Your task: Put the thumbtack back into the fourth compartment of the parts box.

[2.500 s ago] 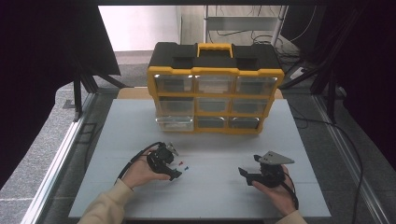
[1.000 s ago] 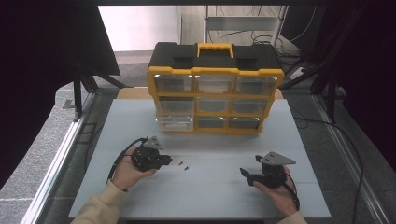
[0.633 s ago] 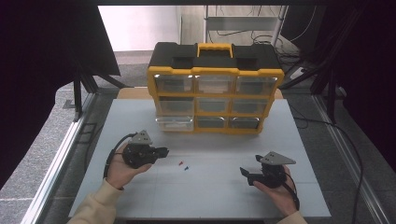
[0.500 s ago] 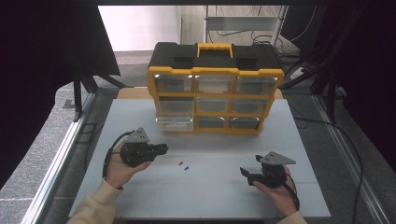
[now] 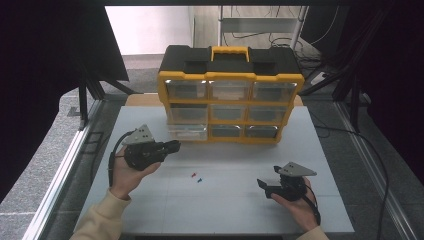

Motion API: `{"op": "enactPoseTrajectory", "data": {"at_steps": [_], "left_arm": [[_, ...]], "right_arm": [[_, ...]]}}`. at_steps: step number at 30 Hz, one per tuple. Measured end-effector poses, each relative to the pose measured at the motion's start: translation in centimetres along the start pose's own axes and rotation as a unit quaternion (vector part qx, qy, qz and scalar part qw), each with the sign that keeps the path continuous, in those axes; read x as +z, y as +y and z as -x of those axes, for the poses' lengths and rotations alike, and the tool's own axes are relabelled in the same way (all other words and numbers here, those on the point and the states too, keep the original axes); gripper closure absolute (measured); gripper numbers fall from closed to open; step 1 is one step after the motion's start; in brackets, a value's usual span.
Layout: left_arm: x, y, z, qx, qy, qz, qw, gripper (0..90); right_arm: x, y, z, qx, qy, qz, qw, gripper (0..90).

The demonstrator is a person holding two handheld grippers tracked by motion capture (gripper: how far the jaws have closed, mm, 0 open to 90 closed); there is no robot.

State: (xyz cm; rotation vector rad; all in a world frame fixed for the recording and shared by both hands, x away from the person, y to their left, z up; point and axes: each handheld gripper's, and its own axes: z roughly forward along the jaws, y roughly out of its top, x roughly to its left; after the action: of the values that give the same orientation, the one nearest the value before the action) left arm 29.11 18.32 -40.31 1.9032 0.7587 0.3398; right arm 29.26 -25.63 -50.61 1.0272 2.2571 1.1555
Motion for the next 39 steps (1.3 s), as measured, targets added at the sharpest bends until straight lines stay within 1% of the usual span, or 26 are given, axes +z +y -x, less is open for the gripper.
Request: {"op": "enactPoseTrajectory", "data": {"at_steps": [4,7,8,11,12,13,14,15,17,18,19,21,23,27,31,32,34,39], "left_arm": [[-0.3,0.5,0.0,-0.001,-0.002,0.007,1.0,82.8],[-0.7,1.1,-0.2,-0.001,0.001,0.02,0.9998,82.8],[-0.7,1.1,-0.2,-0.001,0.001,0.02,0.9998,82.8],[-0.9,1.3,-0.4,-0.004,0.001,0.027,0.9996,82.8],[-0.9,1.6,-0.5,-0.008,0.001,0.034,0.9994,82.8],[-0.9,1.6,-0.5,-0.008,0.001,0.034,0.9994,82.8],[-1.0,2.1,-0.5,-0.005,0.003,0.038,0.9993,82.8],[-1.1,2.4,-0.5,-0.004,0.005,0.039,0.9992,82.8],[-1.2,3.2,-0.5,-0.002,0.011,0.044,0.999,82.8],[-1.2,3.2,-0.5,-0.002,0.011,0.044,0.999,82.8],[-1.3,3.5,-0.6,-0.002,0.01,0.046,0.9989,82.8],[-1.2,4.5,-0.6,0.008,0.016,0.047,0.9987,82.7],[-1.0,5.1,-0.6,0.018,0.024,0.045,0.9985,82.7],[-0.2,5.7,-0.7,0.023,0.026,0.039,0.9986,82.7],[0.8,6.1,-1.2,0.02,0.034,0.031,0.9987,82.7],[0.8,6.1,-1.2,0.02,0.034,0.031,0.9987,82.6],[1.6,6.2,-1.8,0.017,0.044,0.027,0.9985,82.6],[3.1,6.3,-3.1,0.006,0.048,0.024,0.9985,82.1]], "right_arm": [[0.0,0.0,0.0,0.001,-0.003,-0.001,1.0,19.8],[0.0,0.0,0.0,0.002,-0.003,0.0,1.0,19.9],[0.0,0.0,0.0,0.002,-0.004,0.0,1.0,19.8],[0.0,0.0,0.1,0.005,-0.003,0.001,1.0,19.9],[0.0,0.1,0.2,0.008,-0.004,0.002,1.0,19.9],[0.0,0.1,0.2,0.007,-0.005,0.003,1.0,19.9],[-0.1,0.1,0.2,0.009,-0.007,0.002,0.9999,19.9],[0.0,0.1,0.3,0.009,-0.002,0.003,0.9999,20.0],[-0.1,0.1,0.3,0.009,-0.002,0.004,1.0,19.9],[-0.1,0.1,0.3,0.009,0.0,0.005,1.0,19.9],[-0.1,0.1,0.3,0.009,0.0,0.005,1.0,19.9],[-0.1,0.1,0.4,0.008,-0.001,0.006,1.0,19.9],[-0.1,0.1,0.4,0.008,-0.001,0.007,0.9999,19.9],[-0.1,0.1,0.4,0.007,0.0,0.005,1.0,19.9],[-0.1,0.1,0.4,0.007,0.0,0.006,1.0,20.0],[-0.1,0.1,0.4,0.007,0.0,0.006,1.0,19.9],[-0.1,0.1,0.4,0.007,-0.001,0.006,1.0,19.9],[0.0,0.1,0.4,0.009,-0.001,0.005,0.9999,20.0]]}}
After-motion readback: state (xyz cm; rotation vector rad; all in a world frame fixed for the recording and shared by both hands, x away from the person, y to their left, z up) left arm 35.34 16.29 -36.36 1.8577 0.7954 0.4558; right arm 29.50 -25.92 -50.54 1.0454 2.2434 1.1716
